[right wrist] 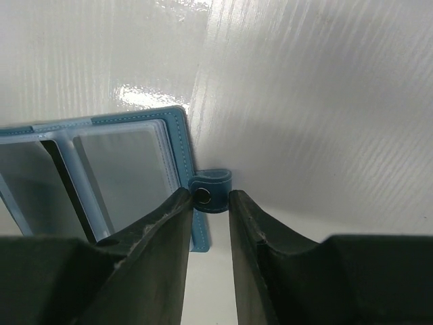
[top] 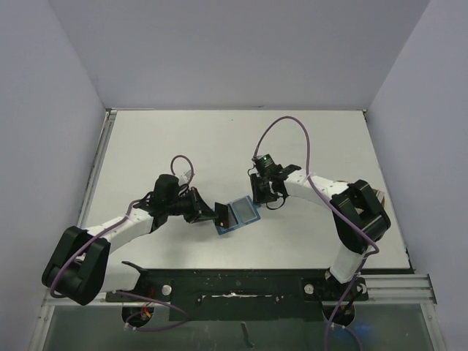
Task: Put the credit cards into the card holder
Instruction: Adjust the card holder at the center of the board, then insert the credit card into the card holder.
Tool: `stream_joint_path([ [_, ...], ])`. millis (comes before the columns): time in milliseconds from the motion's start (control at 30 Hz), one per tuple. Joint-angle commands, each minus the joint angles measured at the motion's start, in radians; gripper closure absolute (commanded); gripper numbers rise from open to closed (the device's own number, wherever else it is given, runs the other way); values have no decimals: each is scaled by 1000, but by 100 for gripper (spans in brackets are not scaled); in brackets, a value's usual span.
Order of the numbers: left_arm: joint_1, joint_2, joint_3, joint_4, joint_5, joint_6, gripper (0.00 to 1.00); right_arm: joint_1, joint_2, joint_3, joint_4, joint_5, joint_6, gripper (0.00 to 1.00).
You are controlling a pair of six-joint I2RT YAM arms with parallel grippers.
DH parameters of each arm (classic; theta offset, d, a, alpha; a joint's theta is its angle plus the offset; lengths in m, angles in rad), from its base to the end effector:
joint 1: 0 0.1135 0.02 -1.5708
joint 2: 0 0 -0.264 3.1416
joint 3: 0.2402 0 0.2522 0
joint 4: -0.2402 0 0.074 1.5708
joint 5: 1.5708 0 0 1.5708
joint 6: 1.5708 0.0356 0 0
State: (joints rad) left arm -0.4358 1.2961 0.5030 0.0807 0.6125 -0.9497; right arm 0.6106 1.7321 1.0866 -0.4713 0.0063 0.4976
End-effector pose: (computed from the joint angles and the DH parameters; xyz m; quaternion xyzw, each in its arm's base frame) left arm 0.2099 -0.1203 0.1677 -0.0990 0.8704 -0.4644 0.1302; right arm 0.2805 0.1960 0.1761 -0.0543 0.9728 0.1158 0.1930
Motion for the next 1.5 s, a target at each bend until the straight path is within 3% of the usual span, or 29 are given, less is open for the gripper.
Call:
stream_joint_path([
  [0,2,-12,55,-37,-13,49,100,11,-3,-22,59,-23,12,71],
  [200,9,-13,50,-48,-32,69,100,68,-6,-67,94,-42,61,68],
  [467,11,10,58,-60,-22,84,100,179,-51,-110,119,-22,144,72],
  [733,28,18,63,-91,-46,92,100,208,-126,-120,88,-6,214,73],
  [1100,29,-13,36,-106,-26,77,100,252,-168,-82,42,23,226,59],
  [1467,32,17,11,-85,-49,72,100,257,-87,-38,11,83,188,58],
])
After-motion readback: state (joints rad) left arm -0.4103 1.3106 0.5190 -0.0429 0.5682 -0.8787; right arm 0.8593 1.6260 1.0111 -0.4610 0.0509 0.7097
